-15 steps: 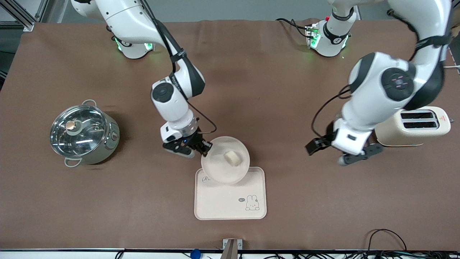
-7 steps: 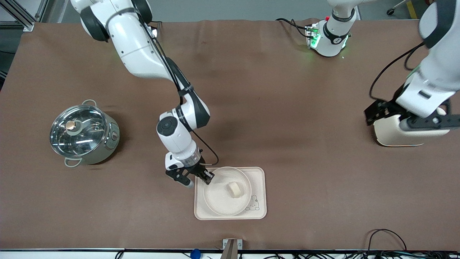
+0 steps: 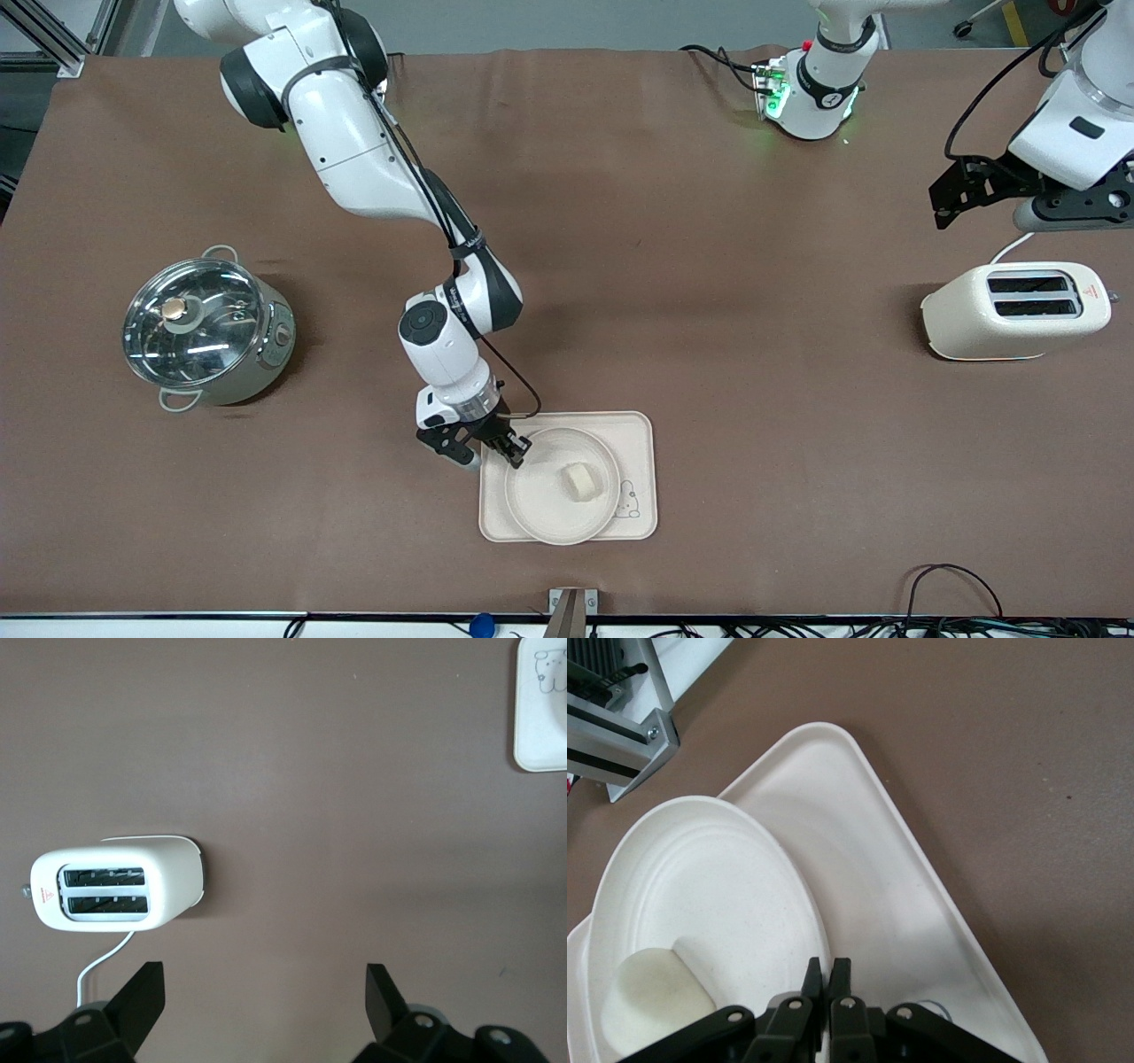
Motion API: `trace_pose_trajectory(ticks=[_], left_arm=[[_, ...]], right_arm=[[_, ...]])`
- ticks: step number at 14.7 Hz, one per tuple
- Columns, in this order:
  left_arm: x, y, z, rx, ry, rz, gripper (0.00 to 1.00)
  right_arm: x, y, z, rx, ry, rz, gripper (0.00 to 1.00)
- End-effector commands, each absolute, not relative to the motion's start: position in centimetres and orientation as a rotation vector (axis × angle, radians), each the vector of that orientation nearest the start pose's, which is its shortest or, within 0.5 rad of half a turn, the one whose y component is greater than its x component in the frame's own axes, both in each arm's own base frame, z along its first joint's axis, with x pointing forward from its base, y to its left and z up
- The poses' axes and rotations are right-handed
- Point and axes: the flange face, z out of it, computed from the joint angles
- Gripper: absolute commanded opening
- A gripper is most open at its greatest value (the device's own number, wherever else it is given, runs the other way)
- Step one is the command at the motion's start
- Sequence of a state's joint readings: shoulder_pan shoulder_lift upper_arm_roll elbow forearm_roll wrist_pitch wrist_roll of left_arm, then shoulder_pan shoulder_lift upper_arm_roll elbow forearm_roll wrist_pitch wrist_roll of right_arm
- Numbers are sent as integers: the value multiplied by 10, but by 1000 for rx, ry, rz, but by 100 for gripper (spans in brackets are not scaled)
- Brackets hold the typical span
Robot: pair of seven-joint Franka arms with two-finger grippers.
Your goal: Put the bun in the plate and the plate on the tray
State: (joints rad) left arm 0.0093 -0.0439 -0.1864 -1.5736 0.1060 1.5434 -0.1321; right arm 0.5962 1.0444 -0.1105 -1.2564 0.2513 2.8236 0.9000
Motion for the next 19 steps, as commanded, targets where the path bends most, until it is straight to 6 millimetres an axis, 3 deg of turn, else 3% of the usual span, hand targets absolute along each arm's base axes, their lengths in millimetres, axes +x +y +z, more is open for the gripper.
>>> trace_pose_trajectory(ticks=[1, 4, 9, 19], left_arm=[[525, -74, 644, -3041, 67, -26, 100], [526, -76, 645, -3083, 56, -22, 100], [527, -79, 642, -3086, 61, -15, 100], [527, -83, 639, -3096, 78, 11, 100]], right_arm=[[692, 380, 184, -2576, 758, -511, 1], [688, 378, 185, -2588, 753, -504, 1], [672, 372, 167, -2650, 725, -467, 1], [649, 368, 166, -2667, 709, -469, 1]])
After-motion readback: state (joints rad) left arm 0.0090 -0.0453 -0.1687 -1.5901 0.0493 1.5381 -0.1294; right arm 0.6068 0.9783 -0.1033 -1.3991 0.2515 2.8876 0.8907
